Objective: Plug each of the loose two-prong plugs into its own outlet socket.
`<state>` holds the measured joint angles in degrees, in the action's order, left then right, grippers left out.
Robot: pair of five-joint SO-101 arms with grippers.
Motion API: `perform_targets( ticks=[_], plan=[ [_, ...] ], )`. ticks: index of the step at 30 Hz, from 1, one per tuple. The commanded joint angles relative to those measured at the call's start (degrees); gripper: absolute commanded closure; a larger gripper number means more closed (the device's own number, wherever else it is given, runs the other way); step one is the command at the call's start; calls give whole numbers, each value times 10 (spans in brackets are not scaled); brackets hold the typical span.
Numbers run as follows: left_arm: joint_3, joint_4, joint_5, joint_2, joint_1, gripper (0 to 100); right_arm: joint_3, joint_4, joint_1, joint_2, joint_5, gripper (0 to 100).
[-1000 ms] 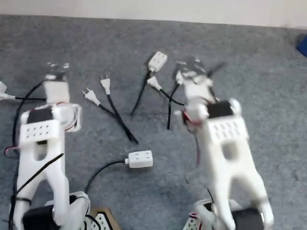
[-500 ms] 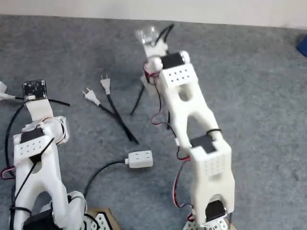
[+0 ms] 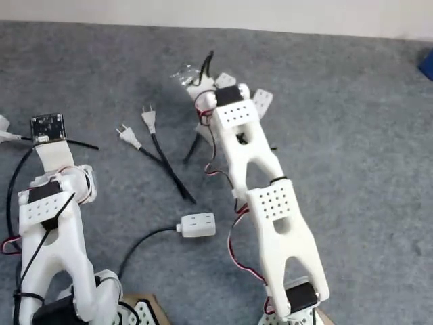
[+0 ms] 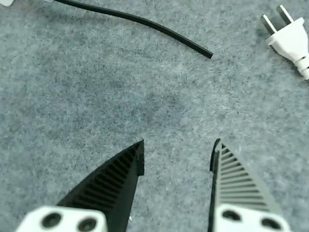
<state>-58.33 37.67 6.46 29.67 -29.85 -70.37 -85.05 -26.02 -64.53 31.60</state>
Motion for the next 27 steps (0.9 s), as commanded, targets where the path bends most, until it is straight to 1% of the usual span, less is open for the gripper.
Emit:
perform_targets(
  ticks=[1, 3, 4, 6, 9, 11, 17, 23, 26, 27],
  plan=[
    [2, -8, -4, 16, 0, 764, -42, -13, -7, 16, 24, 585],
    [2, -8, -4, 16, 0, 764, -41, -12, -7, 14, 23, 597],
    [2, -8, -4, 16, 0, 764, -39, -12, -7, 13, 18, 620],
    [2, -8, -4, 16, 3, 764, -39, -11, -7, 13, 5, 700],
    [2, -7, -4, 16, 3, 764, -39, -11, -6, 13, 6, 845],
    [2, -6, -4, 16, 5, 764, -39, -11, -6, 12, 6, 913],
    [2, -6, -4, 16, 8, 764, -37, 1, -1, 8, 6, 913],
    [2, -6, -4, 16, 8, 764, -43, 0, 3, -26, 6, 911],
    [2, -6, -4, 16, 8, 764, -44, 1, 3, -28, -3, 910],
    [2, -6, -4, 16, 8, 764, -45, 2, 2, -23, -17, 910]
  ],
)
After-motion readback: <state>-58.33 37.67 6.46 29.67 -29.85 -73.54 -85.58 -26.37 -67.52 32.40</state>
